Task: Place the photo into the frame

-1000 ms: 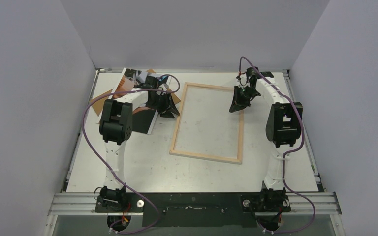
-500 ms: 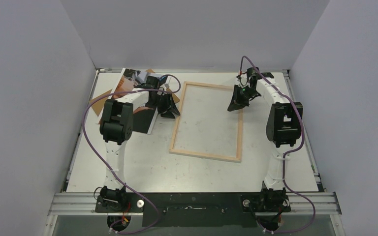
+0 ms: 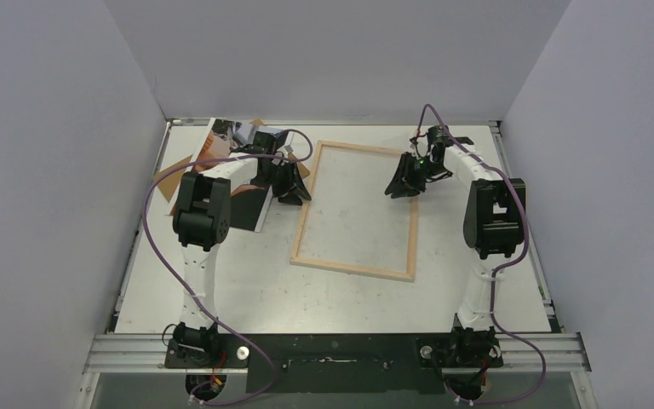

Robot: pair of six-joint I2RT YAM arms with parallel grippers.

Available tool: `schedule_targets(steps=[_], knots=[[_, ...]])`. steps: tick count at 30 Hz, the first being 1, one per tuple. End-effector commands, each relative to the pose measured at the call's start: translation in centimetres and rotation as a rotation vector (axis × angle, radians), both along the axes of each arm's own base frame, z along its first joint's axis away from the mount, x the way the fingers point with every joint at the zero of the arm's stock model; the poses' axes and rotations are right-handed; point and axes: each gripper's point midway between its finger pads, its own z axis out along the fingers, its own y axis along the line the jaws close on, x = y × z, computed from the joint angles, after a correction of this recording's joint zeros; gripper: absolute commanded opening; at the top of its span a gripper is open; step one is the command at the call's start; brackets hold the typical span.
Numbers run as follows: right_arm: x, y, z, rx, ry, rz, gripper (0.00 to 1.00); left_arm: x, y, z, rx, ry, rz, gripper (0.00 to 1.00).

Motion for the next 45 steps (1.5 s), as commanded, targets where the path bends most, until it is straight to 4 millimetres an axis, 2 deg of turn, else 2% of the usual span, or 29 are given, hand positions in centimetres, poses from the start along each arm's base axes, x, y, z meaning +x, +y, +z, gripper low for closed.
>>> schedule_targets(steps=[1,7,12,15,18,26,30,36,41,45], knots=[[0.5,1.5,4.5,0.111,-0.13,-0.016,0.28,0.0,0.2,-1.3,0.048,-0.002,-0.002,0.35],[-0.3,2.1,4.8,0.165,-0.156,-0.048,0.47,0.0,0.2,-1.3,0.049,-0.003,0.003,0.35],[-1.0,1.8,4.1,0.152,-0.14,-0.063,0.5,0.1,0.2,-1.1,0.046,-0.007,0.006,0.35],[-1.2,1.4,3.8,0.125,-0.134,-0.071,0.56,0.2,0.2,-0.9,0.043,-0.014,0.008,0.37],[-1.0,1.1,3.9,0.1,-0.148,-0.076,0.63,0.2,0.1,-0.7,0.036,-0.021,0.007,0.42],[-0.3,-0.6,4.3,-0.016,-0.145,-0.102,0.69,0.6,0.4,0.0,0.033,-0.047,0.016,0.49],[-0.7,-2.1,3.8,-0.118,-0.125,-0.1,0.7,0.9,0.5,0.5,0.021,-0.056,0.016,0.5],[-0.7,-3.0,3.8,-0.176,-0.134,-0.119,0.7,1.1,0.6,0.9,0.007,-0.057,0.016,0.51],[-0.3,-3.2,3.5,-0.189,-0.131,-0.139,0.6,1.1,0.6,1.2,-0.004,-0.055,0.015,0.51],[-0.1,-4.1,3.5,-0.235,-0.14,-0.168,0.58,1.0,0.7,1.3,-0.004,-0.055,0.014,0.51]])
